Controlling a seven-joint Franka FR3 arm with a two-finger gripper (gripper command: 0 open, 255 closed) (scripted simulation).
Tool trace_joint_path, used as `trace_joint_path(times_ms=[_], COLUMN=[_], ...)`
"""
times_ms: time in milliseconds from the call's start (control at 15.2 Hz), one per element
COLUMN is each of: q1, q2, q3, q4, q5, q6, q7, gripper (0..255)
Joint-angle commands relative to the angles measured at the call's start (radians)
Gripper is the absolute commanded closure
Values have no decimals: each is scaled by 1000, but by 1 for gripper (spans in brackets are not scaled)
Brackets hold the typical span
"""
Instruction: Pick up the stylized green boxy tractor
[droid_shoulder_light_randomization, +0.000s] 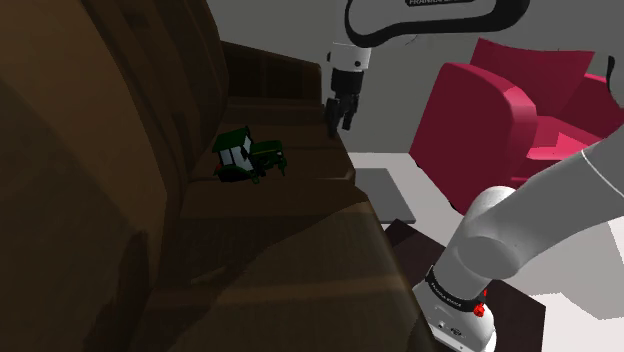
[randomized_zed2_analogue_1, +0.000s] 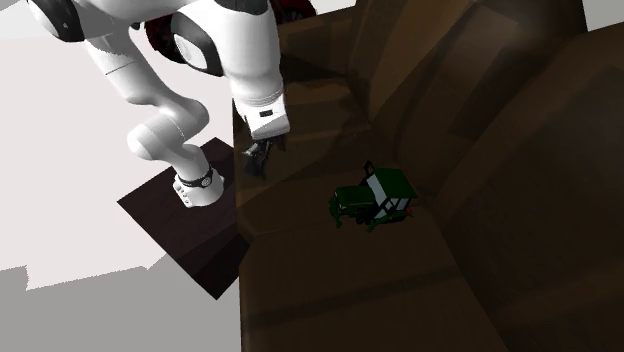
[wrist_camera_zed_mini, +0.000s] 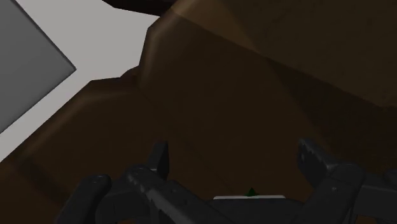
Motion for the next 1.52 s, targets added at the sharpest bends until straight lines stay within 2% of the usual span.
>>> trace_joint_path(times_ms=[0,792,1320,1452], q1=[13,80,82,82], q2=[67,476,501,501], q3=[6,61,63,63], q4=[38,360,286,286], q5=[-7,-65,-68,-68], q6=[39,182,282,282], q7=[-36,-216,-219,-219], gripper=[0,0,0,0])
